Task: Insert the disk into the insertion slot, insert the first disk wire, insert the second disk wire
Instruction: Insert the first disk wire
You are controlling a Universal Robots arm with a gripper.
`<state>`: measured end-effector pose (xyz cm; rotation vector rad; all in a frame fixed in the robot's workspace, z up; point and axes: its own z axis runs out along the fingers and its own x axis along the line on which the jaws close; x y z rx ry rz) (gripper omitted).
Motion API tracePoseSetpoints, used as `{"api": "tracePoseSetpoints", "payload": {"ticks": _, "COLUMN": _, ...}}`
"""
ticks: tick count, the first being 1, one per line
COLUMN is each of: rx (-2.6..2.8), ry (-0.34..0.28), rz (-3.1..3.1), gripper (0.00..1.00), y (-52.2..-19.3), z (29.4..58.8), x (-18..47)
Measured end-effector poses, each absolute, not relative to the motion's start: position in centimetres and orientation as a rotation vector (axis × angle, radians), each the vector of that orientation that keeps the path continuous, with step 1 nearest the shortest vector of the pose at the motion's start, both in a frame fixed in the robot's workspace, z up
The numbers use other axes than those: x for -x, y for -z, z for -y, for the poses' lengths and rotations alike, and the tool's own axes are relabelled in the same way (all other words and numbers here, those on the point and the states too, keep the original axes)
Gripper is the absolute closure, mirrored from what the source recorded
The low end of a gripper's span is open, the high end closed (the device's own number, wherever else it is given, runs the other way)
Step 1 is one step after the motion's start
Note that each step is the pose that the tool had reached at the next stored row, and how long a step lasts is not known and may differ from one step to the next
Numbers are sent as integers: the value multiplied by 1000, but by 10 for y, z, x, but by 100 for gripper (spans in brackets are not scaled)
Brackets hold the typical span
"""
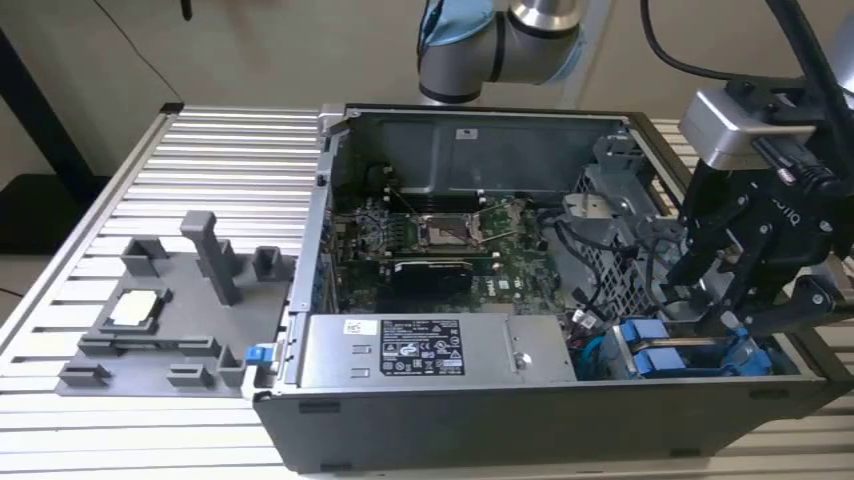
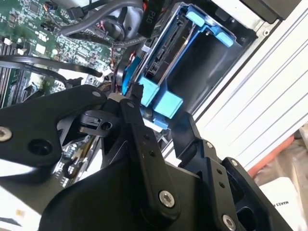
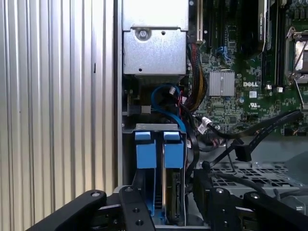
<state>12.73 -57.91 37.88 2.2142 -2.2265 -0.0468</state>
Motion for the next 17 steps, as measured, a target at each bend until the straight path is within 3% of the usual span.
{"api": "tracePoseSetpoints", "payload": {"ticks": 17, "rx": -2320, "ry": 56, "rz": 2328, "gripper": 47, "y": -386, "z": 578, "x": -126}}
